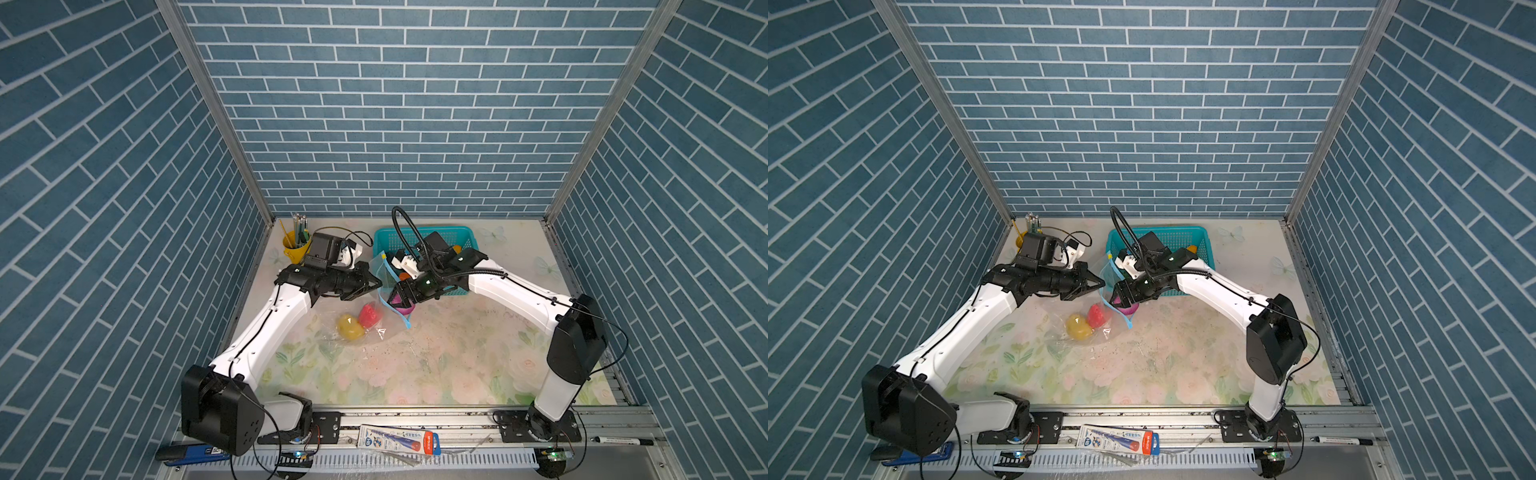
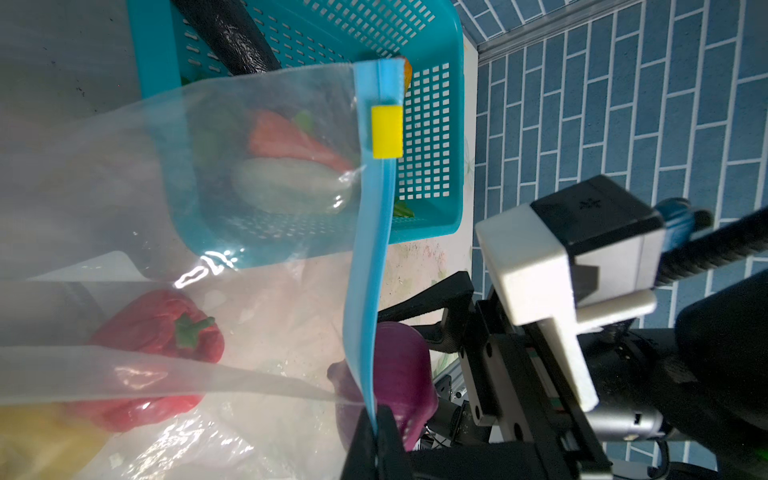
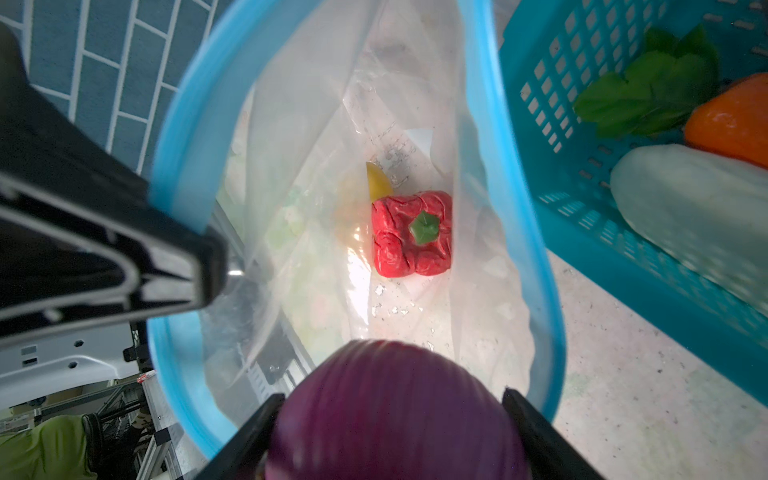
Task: Place the food in the zip-top bag and seal the zipper
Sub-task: 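Carry the red onion to the bag mouth held by the left gripper, then open the right gripper to drop the red onion into the bag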
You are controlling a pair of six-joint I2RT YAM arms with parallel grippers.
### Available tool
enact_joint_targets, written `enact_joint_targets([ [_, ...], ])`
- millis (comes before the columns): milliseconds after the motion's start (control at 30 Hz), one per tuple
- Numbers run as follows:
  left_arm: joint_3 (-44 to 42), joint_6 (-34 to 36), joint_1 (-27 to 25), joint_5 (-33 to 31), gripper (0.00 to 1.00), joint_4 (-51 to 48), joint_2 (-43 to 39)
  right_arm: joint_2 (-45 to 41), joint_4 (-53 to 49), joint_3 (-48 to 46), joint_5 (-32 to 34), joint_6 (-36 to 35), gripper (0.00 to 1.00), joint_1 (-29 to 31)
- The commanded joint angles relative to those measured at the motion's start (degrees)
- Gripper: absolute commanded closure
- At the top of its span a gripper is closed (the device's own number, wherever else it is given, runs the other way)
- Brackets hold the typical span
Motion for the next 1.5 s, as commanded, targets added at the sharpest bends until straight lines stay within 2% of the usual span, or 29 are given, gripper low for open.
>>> enact_joint_targets([
  [0,0.95,0.4,-0.07,0.5,1.0,0.66,-0.07,0.83,-2.17,3.38,1.19,-2.3,0.37,0.52],
  [733,0.62,0.53,-0.11,0.51,1.0,0.56,-0.75,0.23,-2.25,3.16,4.8,-2.72,0.19,1.63],
  [900,0.51,0.55,-0.1,0.6,1.0,0.65,-0.82,0.16,-2.17,3.27,5.15,-2.83,0.18,1.77],
  [1067,0.42,0.61,-0.1,0.69,1.0,0.62,-0.84,0.15,-2.09,3.28,5.59,-2.83,0.1,1.99],
  [1467,0.33,0.74,-0.06,0.71,1.0,0.65,-0.87,0.23,-2.19,3.62,5.42,-3.01,0.14,2.11],
])
